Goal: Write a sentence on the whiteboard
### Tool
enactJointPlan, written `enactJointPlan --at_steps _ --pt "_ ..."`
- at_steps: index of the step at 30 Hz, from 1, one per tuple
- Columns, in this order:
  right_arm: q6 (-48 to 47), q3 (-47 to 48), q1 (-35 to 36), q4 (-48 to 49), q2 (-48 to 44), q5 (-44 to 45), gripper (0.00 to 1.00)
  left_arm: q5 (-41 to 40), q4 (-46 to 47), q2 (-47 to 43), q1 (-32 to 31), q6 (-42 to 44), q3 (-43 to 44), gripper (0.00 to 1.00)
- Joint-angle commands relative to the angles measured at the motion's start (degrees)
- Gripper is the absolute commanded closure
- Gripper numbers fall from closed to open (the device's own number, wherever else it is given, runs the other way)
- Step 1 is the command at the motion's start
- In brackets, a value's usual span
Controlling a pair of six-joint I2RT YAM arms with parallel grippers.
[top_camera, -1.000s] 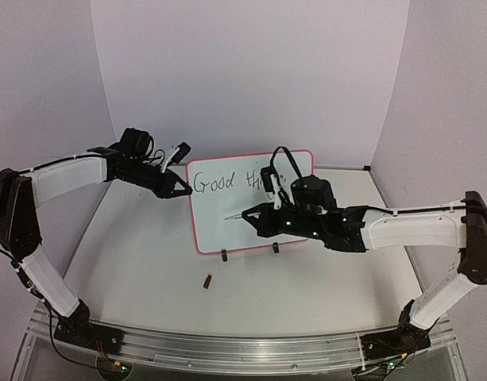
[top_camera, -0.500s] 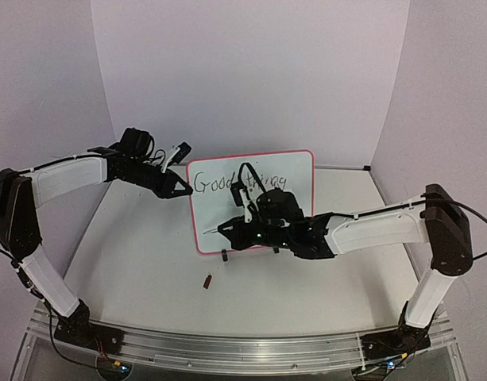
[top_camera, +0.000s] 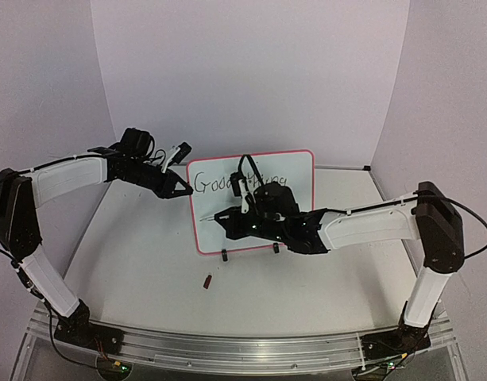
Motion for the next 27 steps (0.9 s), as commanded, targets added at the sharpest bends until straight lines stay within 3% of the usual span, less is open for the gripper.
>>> enactJointPlan --at_steps 1,27 --pt "1.53 2.72 -1.69 3.74 1.69 -1.17 1.00 -3.75 -0.36 1.41 -1.58 1.01 -0.37 1.00" --pt "4.31 -0.57 -3.84 3.31 5.88 -3.24 1.00 -3.86 -0.40 1.80 -1.84 0.99 -0.23 1.00"
